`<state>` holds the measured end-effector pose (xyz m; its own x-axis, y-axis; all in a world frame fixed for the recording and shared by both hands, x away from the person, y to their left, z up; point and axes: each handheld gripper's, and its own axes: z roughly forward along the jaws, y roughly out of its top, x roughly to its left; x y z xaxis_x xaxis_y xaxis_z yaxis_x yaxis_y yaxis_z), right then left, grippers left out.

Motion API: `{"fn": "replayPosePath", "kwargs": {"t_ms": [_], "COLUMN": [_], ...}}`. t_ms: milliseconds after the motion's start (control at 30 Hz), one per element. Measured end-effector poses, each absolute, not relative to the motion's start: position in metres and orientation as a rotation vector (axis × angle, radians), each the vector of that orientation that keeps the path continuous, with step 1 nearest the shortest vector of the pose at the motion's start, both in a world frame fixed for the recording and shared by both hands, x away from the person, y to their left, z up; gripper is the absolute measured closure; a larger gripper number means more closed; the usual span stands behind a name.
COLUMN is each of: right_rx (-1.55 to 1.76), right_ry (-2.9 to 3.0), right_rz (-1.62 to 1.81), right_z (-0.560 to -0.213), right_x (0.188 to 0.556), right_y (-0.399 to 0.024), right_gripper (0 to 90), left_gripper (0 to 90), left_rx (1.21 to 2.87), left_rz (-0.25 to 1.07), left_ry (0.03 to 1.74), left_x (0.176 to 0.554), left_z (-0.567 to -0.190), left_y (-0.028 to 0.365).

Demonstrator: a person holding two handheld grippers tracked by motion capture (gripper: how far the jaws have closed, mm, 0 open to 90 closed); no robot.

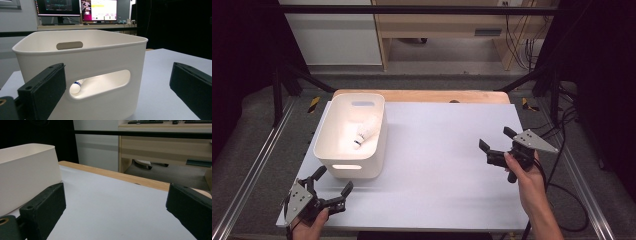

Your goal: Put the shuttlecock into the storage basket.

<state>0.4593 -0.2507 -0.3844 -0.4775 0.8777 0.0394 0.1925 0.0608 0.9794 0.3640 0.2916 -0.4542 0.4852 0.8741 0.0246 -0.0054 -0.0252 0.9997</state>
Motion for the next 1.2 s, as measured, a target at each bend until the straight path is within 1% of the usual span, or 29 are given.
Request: {"fn": "replayPosePath", "kwargs": {"t_ms": [300, 1200], "right_rx": [1.059, 1.011], "right_ry": [1.734, 1.729], "right_rz": [1.435, 1.420], "right_z": [-0.391, -0.416], "right_x": [0.447, 0.414], "right_y": [-0.262, -0.271], "right_gripper": [2.9, 3.0], "left_gripper": [0.6, 0.7], "left_rx": [1.435, 1.435], "left_rz": [0.839, 0.835], "left_ry": [0.811, 0.811], "left_x": [0.362, 0.361], "left_z": [-0.454, -0.454], "left_y": [0.290, 0.290]}}
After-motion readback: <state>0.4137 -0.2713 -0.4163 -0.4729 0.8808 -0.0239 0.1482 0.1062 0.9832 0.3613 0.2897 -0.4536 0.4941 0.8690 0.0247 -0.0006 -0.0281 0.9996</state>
